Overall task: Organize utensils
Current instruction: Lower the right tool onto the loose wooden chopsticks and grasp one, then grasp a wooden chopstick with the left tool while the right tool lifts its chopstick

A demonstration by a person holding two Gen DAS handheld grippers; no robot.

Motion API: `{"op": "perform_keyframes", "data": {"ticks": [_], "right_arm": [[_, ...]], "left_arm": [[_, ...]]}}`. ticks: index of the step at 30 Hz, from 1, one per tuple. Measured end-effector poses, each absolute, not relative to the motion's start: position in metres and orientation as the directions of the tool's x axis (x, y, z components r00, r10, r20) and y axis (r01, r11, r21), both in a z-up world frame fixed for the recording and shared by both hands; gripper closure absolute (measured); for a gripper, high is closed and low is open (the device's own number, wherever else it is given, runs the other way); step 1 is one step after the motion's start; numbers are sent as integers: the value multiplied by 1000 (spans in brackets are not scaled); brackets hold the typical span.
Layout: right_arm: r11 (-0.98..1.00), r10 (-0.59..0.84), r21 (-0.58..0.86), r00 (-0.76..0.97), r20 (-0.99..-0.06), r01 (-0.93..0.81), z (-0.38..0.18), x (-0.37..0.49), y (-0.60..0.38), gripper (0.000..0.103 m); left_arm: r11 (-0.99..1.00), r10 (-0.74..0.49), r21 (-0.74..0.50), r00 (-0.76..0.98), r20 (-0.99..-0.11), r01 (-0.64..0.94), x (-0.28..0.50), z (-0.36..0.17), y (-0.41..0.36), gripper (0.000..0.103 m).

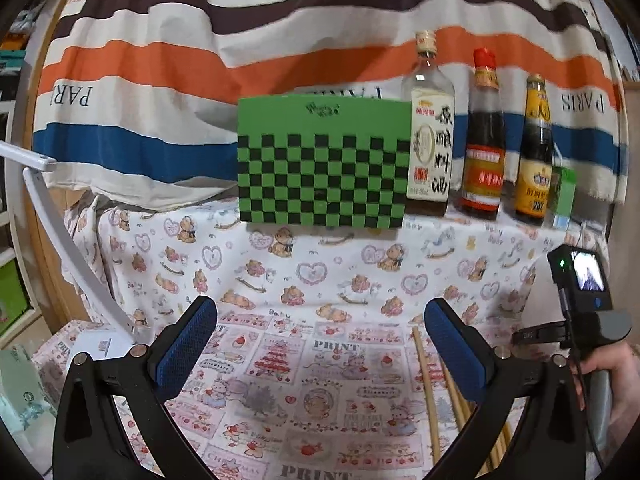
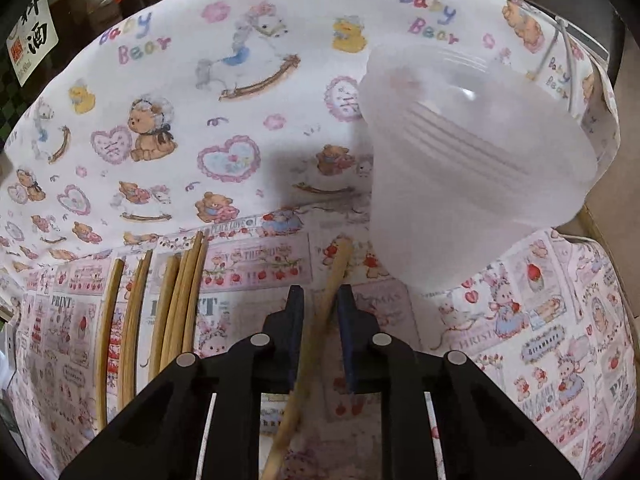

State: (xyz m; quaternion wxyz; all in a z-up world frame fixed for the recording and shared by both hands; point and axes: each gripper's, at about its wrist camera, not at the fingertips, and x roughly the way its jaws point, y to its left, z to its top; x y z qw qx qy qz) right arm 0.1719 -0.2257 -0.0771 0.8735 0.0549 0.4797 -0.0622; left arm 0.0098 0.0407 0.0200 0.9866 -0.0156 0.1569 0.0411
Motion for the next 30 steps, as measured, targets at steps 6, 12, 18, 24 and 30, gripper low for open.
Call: {"op": "perform_keyframes", "data": {"ticks": [6,12,18,24,30], "right_arm": [[983,108,173,557,-823,64,-64,173,-223,95],[948,278,293,773,-570,-125,11,129,-229,95],[928,286,318,917,-278,-193,71,76,-257,95],[941,218,296,964,-155,-165,98,42,-298,95],[935,211,323,960,-185,-143,87,56,-310,95]], "left_arm": [[992,45,123,875,-483,17,28,7,12,0],[990,-67,60,808,-586,125,54,16,-7,6],[984,-104,28,697,-709,176,117,12,-46,45],[987,-58,41,577,-815,157,173,-21,-72,71],[993,-34,32,542,-840,112,195,-42,-73,76]]}}
